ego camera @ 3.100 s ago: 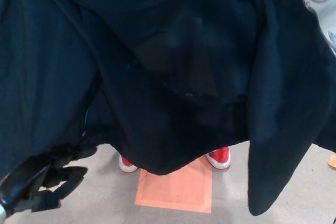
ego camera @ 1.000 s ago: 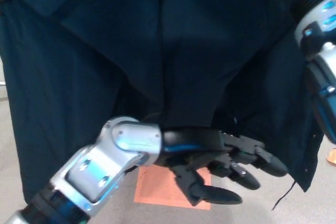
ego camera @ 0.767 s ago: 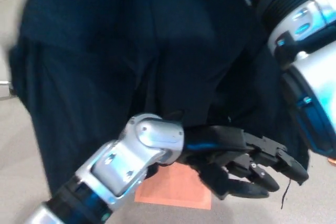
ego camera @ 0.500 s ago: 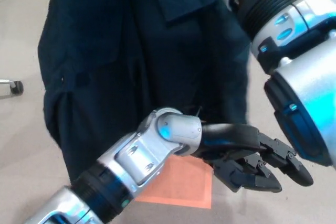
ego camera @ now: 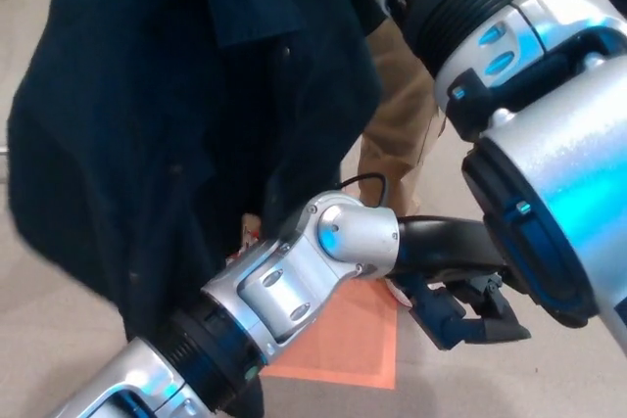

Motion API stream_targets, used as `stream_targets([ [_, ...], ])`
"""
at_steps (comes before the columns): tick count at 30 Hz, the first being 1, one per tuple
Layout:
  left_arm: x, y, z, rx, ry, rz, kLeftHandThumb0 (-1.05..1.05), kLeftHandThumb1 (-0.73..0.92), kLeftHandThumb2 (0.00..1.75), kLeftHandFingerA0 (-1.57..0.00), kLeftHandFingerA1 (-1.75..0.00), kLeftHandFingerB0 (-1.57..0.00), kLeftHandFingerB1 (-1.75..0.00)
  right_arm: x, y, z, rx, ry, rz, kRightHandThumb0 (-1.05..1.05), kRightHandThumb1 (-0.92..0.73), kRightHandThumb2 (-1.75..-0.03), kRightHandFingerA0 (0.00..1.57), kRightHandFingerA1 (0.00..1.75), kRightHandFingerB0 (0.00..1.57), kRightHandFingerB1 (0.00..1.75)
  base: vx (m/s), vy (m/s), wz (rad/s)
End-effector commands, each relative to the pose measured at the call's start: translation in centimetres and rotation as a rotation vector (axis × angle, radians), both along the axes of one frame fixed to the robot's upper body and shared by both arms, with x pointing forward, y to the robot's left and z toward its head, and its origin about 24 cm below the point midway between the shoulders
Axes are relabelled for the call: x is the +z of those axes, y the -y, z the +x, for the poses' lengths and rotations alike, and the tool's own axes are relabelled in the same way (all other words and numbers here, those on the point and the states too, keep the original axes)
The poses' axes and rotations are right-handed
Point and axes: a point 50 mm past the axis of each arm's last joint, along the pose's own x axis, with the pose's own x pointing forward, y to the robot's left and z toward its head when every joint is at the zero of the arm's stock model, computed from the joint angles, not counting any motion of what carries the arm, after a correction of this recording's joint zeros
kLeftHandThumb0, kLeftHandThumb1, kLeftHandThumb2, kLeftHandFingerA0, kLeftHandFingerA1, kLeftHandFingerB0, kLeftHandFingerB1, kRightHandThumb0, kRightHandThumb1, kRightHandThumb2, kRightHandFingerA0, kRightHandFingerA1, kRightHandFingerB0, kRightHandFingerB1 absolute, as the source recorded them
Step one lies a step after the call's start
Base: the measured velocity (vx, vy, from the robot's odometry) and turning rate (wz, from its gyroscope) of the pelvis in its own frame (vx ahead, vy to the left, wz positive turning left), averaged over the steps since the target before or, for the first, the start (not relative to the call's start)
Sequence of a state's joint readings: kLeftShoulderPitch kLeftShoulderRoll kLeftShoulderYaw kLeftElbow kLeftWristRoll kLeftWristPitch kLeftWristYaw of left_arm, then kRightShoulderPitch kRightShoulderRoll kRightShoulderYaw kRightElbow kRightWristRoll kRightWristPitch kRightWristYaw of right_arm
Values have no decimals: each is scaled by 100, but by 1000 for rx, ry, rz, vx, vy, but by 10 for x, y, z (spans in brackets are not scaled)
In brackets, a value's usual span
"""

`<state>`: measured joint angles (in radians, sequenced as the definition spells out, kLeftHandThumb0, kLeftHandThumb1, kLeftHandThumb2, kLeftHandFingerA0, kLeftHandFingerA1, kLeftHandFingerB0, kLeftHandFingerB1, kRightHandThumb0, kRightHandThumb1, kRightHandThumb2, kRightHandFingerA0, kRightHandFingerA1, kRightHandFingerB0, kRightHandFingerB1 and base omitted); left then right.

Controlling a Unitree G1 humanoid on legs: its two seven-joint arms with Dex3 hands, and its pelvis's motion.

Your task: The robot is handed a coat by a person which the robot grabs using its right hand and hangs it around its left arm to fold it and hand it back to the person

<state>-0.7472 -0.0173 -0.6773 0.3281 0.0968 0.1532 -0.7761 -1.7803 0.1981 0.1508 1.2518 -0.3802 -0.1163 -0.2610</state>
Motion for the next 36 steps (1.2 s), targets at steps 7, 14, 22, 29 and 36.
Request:
stream_targets([
  [7,-1,-12,1,43,12,19,-54,68,107,-38,-59,-23,-50,23,-17,-20,76,82,55,-36,-69,-105,96,116,81,92,0,0,0],
  [14,3,-17,3,53,18,16,-54,68,107,-38,-59,-23,-50,24,-21,-23,83,83,49,-36,-69,-105,96,116,81,92,0,0,0],
  [22,3,-20,2,57,19,9,-54,68,107,-38,-59,-23,-50,23,-26,-25,90,80,40,-36,-69,-105,96,116,81,92,0,0,0],
  [29,4,-24,1,62,23,9,-54,68,107,-38,-59,-23,-50,25,-29,-28,99,83,41,-36,-69,-105,96,116,81,92,0,0,0],
  [36,5,-24,-1,62,25,9,-54,68,107,-38,-59,-23,-50,26,-31,-29,102,87,42,-36,-69,-105,96,116,81,92,0,0,0],
])
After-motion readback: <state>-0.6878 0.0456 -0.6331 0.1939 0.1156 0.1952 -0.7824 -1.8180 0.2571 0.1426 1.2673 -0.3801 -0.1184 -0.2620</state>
